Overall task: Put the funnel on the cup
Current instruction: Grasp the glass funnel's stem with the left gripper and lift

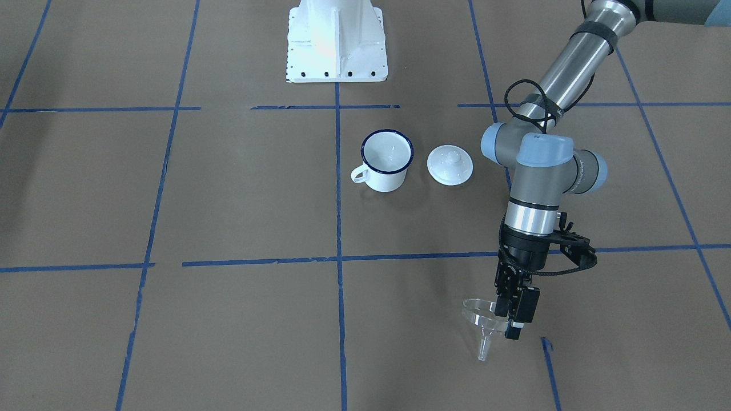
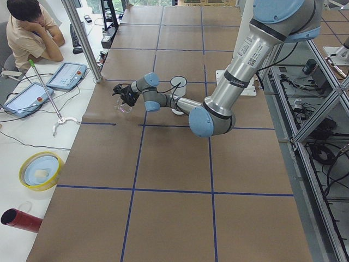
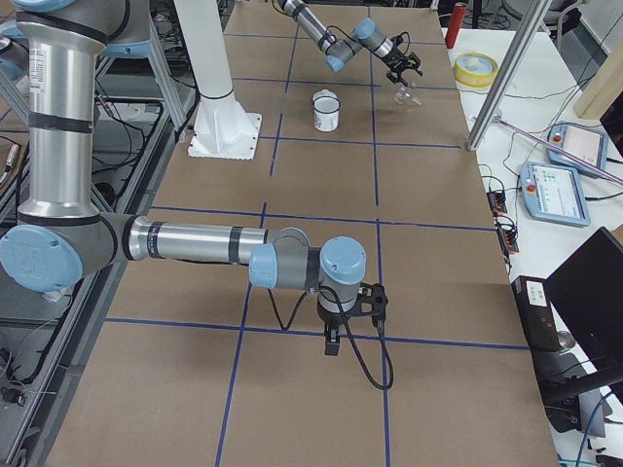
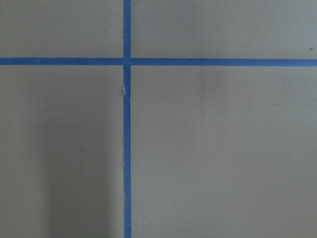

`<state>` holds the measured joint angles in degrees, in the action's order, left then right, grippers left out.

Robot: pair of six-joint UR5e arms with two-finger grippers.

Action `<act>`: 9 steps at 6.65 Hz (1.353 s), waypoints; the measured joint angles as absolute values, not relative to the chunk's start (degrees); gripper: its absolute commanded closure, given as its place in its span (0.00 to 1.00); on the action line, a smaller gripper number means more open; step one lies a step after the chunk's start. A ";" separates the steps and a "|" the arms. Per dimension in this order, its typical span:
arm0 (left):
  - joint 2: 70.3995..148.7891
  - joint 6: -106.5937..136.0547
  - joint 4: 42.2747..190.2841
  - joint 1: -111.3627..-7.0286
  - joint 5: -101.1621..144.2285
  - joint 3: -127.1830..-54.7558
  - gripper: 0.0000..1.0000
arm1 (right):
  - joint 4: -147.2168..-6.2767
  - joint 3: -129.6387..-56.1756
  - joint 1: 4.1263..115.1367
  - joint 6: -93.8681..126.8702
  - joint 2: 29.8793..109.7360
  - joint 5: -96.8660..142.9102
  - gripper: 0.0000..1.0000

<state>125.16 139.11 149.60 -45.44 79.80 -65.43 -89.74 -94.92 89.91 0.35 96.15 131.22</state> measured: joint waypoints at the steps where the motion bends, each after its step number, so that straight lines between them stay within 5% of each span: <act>1: 125.24 139.02 149.68 -45.40 79.80 -65.17 0.28 | -89.74 -94.92 89.91 0.35 96.15 131.22 0.00; 2: 125.29 138.98 149.73 -45.28 79.80 -64.96 0.35 | -89.74 -94.92 89.91 0.35 96.15 131.22 0.00; 4: 125.33 138.86 149.97 -45.12 79.77 -64.81 1.00 | -89.74 -94.92 89.91 0.35 96.15 131.22 0.00; 9: 125.22 134.50 149.87 -46.41 81.43 -69.75 1.00 | -89.74 -94.92 89.91 0.35 96.15 131.22 0.00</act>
